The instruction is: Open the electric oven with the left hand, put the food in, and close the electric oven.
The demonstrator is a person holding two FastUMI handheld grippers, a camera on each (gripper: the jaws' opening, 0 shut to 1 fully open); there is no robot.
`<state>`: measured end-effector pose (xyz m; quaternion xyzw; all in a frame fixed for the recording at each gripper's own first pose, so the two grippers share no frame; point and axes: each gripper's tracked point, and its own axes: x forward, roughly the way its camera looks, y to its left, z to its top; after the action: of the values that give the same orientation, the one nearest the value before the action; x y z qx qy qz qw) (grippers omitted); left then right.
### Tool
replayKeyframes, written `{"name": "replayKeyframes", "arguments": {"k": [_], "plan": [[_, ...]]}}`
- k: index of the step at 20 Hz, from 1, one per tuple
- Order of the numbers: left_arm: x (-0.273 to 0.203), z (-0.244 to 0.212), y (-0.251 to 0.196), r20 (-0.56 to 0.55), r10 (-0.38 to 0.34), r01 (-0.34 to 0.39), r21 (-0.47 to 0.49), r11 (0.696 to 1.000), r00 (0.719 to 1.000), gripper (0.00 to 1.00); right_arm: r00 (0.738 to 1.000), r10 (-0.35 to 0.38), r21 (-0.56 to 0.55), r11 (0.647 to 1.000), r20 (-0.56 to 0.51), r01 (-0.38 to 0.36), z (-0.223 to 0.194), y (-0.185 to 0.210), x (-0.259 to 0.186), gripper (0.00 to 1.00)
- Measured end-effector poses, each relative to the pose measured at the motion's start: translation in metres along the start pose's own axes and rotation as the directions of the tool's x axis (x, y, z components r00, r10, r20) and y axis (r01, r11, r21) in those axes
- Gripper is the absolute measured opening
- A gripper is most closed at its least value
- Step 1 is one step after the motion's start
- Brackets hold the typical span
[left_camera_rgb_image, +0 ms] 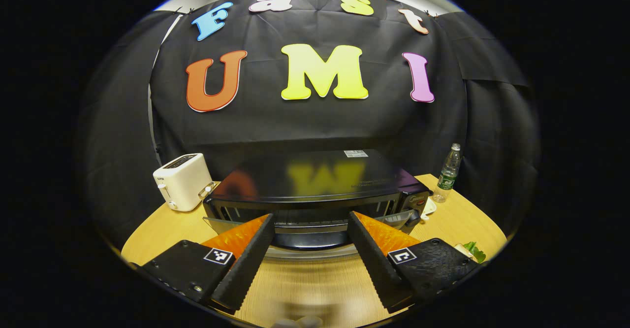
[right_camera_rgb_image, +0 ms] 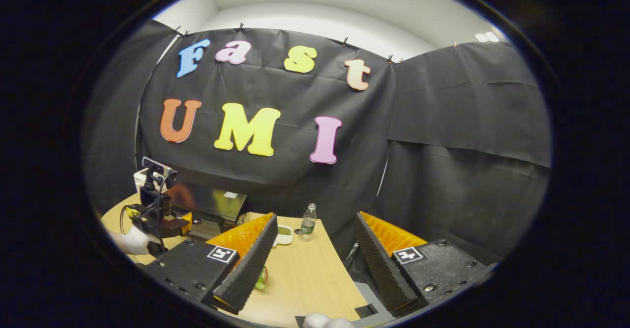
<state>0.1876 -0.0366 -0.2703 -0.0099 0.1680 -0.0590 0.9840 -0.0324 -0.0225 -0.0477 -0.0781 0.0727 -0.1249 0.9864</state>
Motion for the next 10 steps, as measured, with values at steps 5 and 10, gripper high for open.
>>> {"name": "replayKeyframes", "arguments": {"k": [5, 10], "plan": [[-0.024, -0.023, -0.003, -0.026, 0.007, -0.007, 0.001, 1.000, 1.000, 0.99, 1.000, 0.020, 0.007, 1.000, -0.009, -0.020, -0.009, -0.003, -0.006, 1.00], [-0.042, -0.051, -0.004, -0.061, 0.013, -0.013, 0.001, 1.000, 0.998, 0.99, 0.999, 0.037, 0.011, 0.999, -0.028, -0.036, -0.023, -0.006, -0.013, 1.00]]}}
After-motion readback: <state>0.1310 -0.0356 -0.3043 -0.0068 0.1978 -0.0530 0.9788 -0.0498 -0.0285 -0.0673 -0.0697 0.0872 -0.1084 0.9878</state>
